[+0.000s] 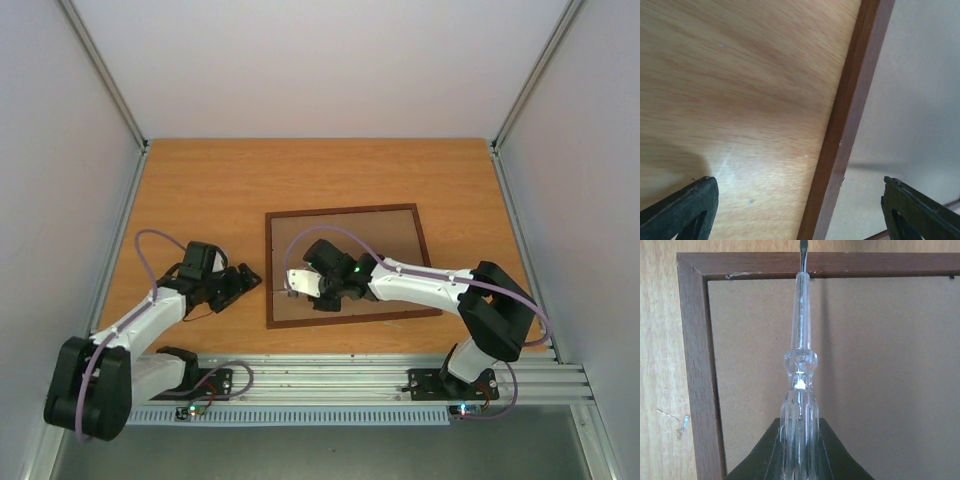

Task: Take the photo out of the frame
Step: Release the photo frame item from the photo frame.

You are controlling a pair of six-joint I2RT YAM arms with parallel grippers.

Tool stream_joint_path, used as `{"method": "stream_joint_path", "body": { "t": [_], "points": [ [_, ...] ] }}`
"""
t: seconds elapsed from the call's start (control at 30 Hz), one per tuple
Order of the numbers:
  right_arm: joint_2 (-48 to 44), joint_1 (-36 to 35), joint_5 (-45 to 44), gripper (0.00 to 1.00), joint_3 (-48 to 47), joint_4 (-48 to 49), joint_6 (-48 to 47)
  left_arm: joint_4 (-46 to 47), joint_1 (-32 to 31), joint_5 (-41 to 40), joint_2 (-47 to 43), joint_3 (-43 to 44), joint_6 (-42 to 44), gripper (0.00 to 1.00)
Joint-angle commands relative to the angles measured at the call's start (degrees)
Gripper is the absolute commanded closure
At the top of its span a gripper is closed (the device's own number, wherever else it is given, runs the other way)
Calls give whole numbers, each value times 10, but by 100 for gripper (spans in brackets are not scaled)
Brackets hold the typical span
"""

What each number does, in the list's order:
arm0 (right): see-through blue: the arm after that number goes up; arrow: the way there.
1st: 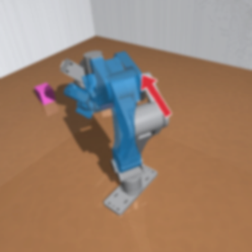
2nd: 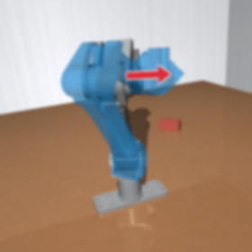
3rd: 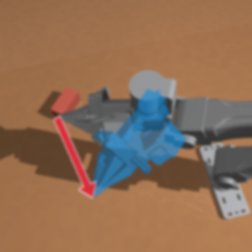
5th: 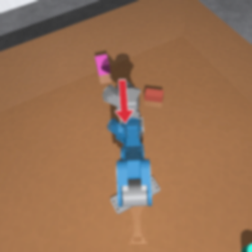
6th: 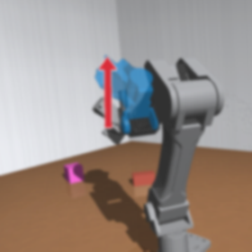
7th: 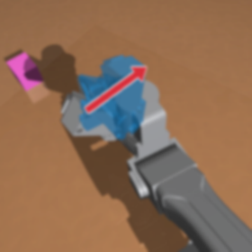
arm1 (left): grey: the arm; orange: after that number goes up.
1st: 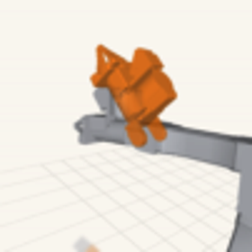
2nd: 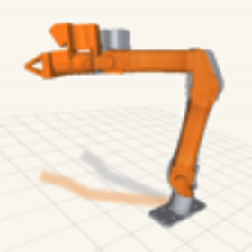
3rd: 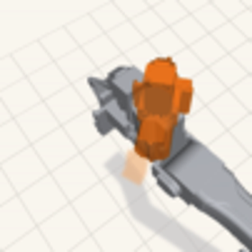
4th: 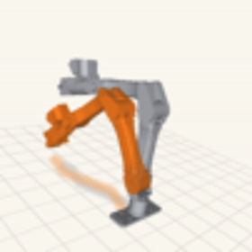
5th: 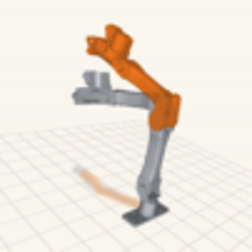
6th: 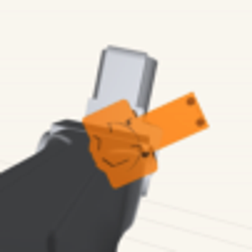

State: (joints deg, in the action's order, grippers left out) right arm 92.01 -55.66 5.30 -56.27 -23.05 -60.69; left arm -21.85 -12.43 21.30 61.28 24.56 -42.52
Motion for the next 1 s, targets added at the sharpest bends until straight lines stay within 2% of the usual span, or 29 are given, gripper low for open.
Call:
{"method": "stream_joint_path", "body": {
  "t": [0.0,0.73,0.97],
  "points": [
    [12,17,28,99,-5,-13,-54,93,3,79,41,-7,11,13],
    [118,36,33,99,-79,-57,-78,199,3,148,193,-2,6,65],
    [125,49,51,99,-97,-85,-72,207,1,150,208,-5,8,74]
  ]
}}
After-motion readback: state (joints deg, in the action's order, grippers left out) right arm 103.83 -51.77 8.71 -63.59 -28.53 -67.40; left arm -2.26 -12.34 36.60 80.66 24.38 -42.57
